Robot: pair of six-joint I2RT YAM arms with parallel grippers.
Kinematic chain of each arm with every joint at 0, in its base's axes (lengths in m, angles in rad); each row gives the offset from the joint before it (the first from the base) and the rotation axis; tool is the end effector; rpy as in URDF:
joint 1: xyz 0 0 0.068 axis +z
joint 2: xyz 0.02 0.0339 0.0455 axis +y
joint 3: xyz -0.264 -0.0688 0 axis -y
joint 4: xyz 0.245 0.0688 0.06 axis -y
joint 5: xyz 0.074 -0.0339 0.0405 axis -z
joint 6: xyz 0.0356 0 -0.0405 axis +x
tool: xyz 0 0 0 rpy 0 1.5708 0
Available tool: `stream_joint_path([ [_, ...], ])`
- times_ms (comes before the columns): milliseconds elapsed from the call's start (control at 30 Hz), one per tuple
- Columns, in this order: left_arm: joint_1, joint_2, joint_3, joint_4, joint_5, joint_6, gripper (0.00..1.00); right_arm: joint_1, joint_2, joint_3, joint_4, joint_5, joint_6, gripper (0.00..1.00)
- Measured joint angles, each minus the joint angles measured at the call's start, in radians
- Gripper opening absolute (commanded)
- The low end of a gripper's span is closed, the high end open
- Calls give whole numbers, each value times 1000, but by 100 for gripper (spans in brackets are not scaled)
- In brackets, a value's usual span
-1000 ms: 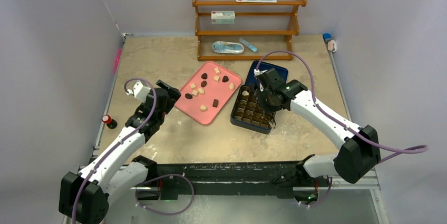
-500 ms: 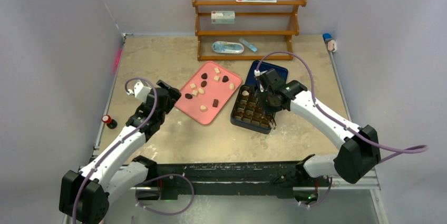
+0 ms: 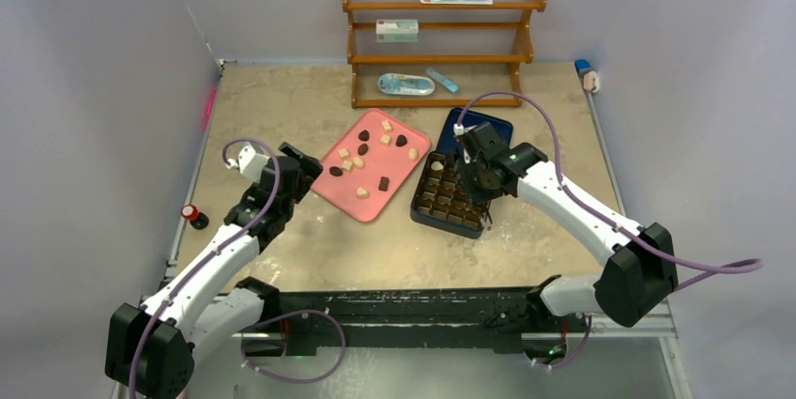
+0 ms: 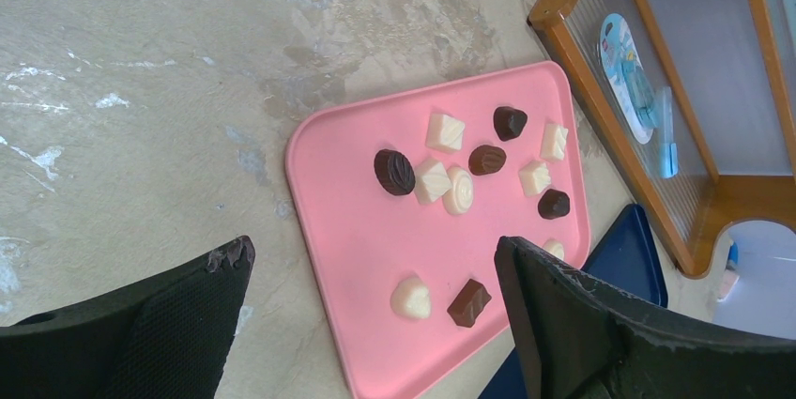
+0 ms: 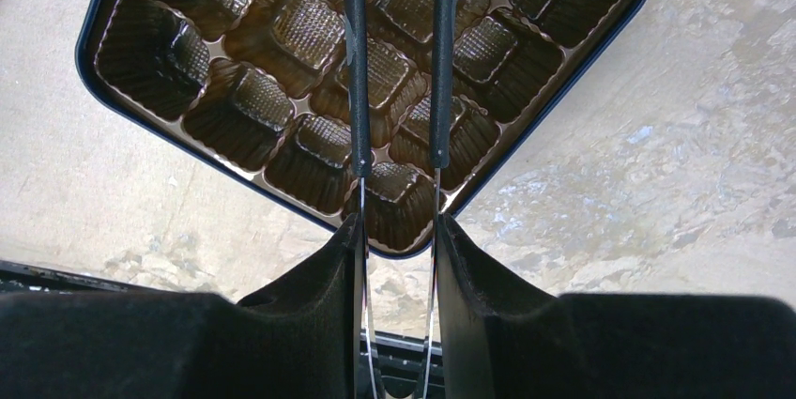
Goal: Pack the chocolate
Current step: Place the fake chocolate in the packing box.
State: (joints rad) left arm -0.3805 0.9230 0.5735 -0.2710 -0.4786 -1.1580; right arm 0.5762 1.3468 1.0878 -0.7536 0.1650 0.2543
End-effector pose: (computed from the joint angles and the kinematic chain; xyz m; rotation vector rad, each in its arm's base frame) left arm 0.1893 -0.0581 0.2351 -1.0502 1.8617 -0.3872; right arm 0.2307 0.1429 0.2736 -0.3510 2.5412 0.1025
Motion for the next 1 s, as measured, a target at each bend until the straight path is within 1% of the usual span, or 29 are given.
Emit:
stream_joint_path([
  [67, 0, 0, 0, 0, 0, 0, 100, -2, 0, 0, 0, 0, 0, 24],
  [300, 0, 0, 0, 0, 0, 0, 100, -2, 0, 0, 0, -2, 0, 24],
  [733, 0, 0, 0, 0, 0, 0, 100, -2, 0, 0, 0, -11, 0, 30],
  [1000, 0, 0, 0, 0, -1, 0, 100, -2, 2, 0, 1, -20, 0, 31],
])
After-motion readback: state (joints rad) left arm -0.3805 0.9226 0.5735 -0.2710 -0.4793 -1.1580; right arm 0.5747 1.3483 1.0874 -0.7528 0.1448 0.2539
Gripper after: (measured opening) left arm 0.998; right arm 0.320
